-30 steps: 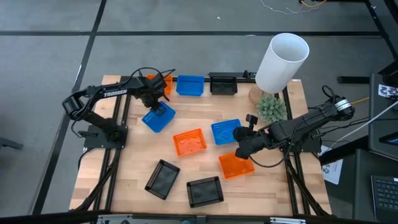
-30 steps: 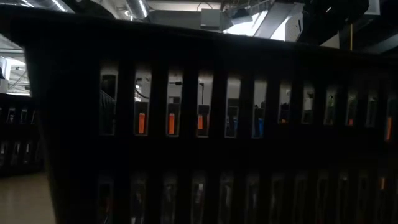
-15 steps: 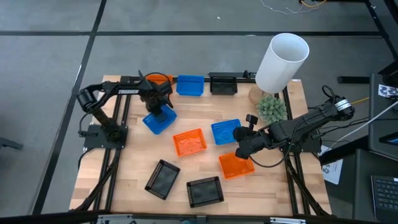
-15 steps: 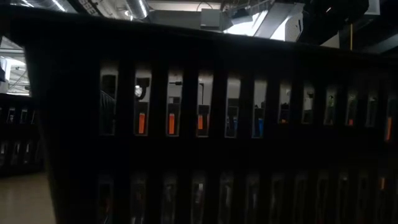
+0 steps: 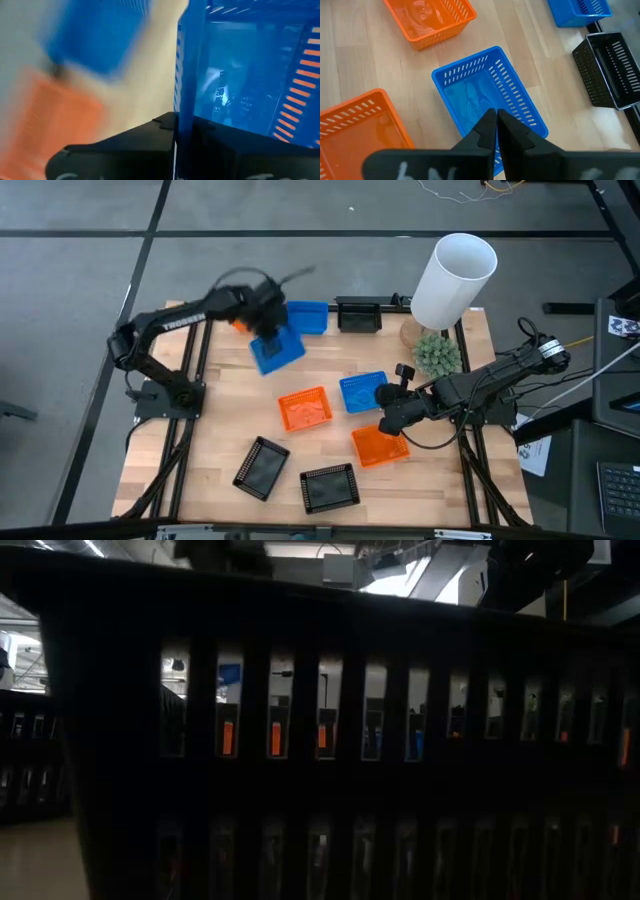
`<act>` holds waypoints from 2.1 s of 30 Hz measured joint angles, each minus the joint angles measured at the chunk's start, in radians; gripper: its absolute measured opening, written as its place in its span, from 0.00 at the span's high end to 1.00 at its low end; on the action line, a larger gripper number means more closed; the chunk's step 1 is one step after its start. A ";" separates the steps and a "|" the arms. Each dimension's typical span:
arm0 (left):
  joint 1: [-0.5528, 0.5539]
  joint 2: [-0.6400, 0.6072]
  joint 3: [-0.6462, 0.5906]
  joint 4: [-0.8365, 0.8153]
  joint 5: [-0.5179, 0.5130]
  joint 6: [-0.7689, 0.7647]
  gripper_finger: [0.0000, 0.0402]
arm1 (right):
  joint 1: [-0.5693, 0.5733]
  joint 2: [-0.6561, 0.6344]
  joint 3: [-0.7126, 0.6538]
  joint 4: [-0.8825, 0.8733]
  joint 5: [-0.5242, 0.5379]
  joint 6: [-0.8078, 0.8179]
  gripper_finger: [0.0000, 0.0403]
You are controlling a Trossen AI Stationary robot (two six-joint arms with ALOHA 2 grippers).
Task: Stack baskets by color
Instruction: Stack the bottom left blue bin on the top blue bin
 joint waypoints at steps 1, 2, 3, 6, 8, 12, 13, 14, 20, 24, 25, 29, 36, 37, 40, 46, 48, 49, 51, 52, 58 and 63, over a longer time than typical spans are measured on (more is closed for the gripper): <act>0.006 0.018 0.073 0.007 -0.023 0.044 1.00 | 0.000 0.000 0.000 0.000 0.000 0.000 0.96; 0.019 0.043 0.144 0.011 -0.038 0.089 1.00 | 0.000 0.000 0.000 0.000 0.000 0.000 0.96; 0.035 0.072 0.215 0.012 -0.042 0.130 1.00 | 0.000 0.000 0.000 0.000 0.000 0.001 0.96; 0.084 0.181 0.439 -0.004 -0.047 0.247 1.00 | 0.000 0.000 0.000 0.001 0.000 0.002 0.96; 0.119 0.264 0.572 -0.032 -0.047 0.344 1.00 | 0.000 0.000 0.000 0.001 0.000 0.003 0.96; 0.183 0.435 0.791 -0.114 -0.047 0.498 1.00 | 0.000 0.000 0.000 0.001 0.000 0.026 0.96; 0.198 0.475 0.834 -0.137 -0.045 0.524 1.00 | 0.000 0.000 0.000 0.001 0.000 0.031 0.96; 0.211 0.513 0.868 -0.151 -0.040 0.543 1.00 | 0.000 0.000 0.000 0.001 0.000 0.042 0.96; 0.272 0.717 0.935 -0.210 -0.004 0.606 1.00 | 0.000 0.000 0.000 0.001 0.000 0.080 0.96; 0.277 0.811 0.935 -0.277 -0.003 0.609 1.00 | 0.000 0.000 0.000 0.001 0.000 0.081 0.96; 0.274 0.828 0.935 -0.291 -0.003 0.613 1.00 | 0.000 0.000 0.000 0.001 0.000 0.081 0.96; 0.253 0.865 0.935 -0.307 -0.003 0.626 1.00 | 0.000 0.000 0.000 0.001 0.000 0.078 0.96; 0.210 0.866 0.937 -0.279 -0.024 0.677 1.00 | 0.000 0.000 0.000 0.001 0.000 0.078 0.96; 0.206 0.866 0.937 -0.280 -0.027 0.677 1.00 | 0.000 0.000 0.000 0.001 0.000 0.078 0.96; 0.194 0.867 0.937 -0.285 -0.033 0.678 1.00 | 0.000 0.000 0.000 0.001 0.000 0.078 0.96; 0.173 0.869 0.937 -0.264 -0.085 0.681 1.00 | 0.000 0.000 0.000 0.001 0.000 0.078 0.96; 0.167 0.869 0.937 -0.267 -0.110 0.692 1.00 | 0.000 0.000 0.000 0.001 0.000 0.078 0.96; 0.163 0.869 0.937 -0.266 -0.119 0.698 1.00 | 0.000 0.000 0.000 0.001 0.000 0.078 0.96; 0.157 0.869 0.937 -0.266 -0.130 0.703 1.00 | 0.000 0.000 0.000 0.001 0.000 0.078 0.96; 0.154 0.869 0.937 -0.266 -0.132 0.703 1.00 | 0.000 0.000 0.000 0.001 0.000 0.078 0.96; 0.151 0.869 0.937 -0.272 -0.133 0.695 1.00 | 0.000 0.000 0.000 0.000 0.000 0.078 0.96; 0.152 0.869 0.936 -0.267 -0.133 0.648 0.93 | 0.000 0.000 0.000 -0.001 -0.014 0.078 0.96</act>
